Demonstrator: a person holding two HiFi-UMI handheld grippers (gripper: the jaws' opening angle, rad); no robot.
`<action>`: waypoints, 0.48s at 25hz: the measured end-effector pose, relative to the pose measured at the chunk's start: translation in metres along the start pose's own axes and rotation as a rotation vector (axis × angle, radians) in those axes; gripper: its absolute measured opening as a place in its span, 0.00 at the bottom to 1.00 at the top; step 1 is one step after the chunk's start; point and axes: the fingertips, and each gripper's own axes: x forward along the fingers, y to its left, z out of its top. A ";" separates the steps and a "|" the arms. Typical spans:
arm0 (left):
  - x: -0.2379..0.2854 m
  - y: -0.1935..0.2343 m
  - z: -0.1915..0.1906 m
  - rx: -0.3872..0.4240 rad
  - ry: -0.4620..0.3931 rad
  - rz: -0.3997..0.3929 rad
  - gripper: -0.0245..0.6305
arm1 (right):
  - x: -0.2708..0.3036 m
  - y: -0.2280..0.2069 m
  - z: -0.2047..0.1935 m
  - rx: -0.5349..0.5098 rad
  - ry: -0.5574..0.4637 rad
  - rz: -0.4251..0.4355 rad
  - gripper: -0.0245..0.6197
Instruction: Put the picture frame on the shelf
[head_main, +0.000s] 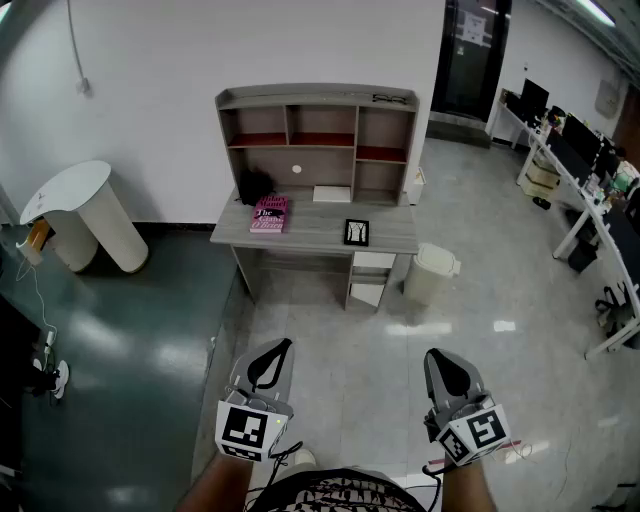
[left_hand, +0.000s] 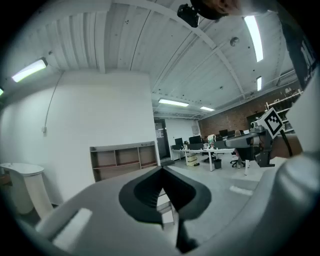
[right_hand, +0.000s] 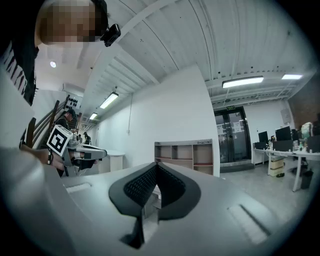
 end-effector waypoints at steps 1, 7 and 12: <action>0.000 0.003 -0.002 0.002 0.001 -0.003 0.04 | 0.003 0.002 -0.002 -0.001 0.003 -0.004 0.08; -0.001 0.029 -0.008 0.019 -0.018 0.020 0.04 | 0.024 0.013 -0.011 -0.013 0.018 -0.018 0.08; -0.007 0.050 0.003 0.012 -0.088 0.051 0.04 | 0.038 0.022 -0.003 -0.064 0.004 -0.039 0.08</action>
